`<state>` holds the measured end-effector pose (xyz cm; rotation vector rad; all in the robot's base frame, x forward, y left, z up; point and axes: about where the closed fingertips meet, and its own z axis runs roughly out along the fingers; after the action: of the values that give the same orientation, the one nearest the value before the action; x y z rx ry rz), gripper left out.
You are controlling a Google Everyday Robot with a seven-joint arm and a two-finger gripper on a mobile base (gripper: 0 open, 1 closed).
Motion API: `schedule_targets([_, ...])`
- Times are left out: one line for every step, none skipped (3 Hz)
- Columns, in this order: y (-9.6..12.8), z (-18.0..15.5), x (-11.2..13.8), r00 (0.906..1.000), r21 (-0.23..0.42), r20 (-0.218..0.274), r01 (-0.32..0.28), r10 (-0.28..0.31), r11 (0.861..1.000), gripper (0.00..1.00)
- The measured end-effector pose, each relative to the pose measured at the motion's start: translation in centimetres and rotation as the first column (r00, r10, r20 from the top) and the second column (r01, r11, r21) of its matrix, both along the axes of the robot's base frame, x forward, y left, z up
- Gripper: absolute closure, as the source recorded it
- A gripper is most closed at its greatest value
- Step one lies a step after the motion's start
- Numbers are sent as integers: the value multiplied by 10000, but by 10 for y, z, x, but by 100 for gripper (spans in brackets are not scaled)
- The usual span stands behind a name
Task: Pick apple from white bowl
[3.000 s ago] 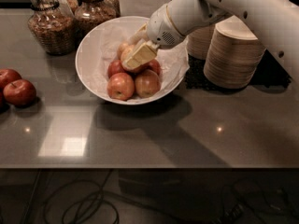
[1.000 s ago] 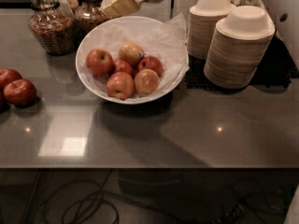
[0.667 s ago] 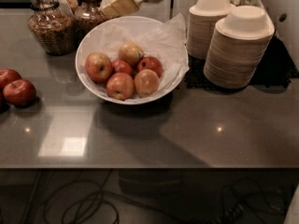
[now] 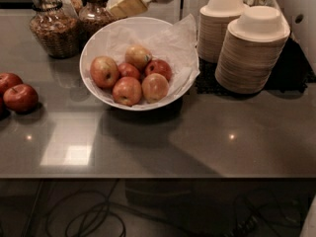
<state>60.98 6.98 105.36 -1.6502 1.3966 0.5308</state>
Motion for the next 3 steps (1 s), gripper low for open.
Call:
schedule_targets([-6, -24, 0, 9985, -259, -507, 201, -214, 9995, 35])
schedule_targets([-5, -68, -4, 9895, -747, -1442, -175, 65, 9971, 11])
schedule_targets([2, -103, -3, 9728, -1147, -2275, -710, 434, 9909, 0])
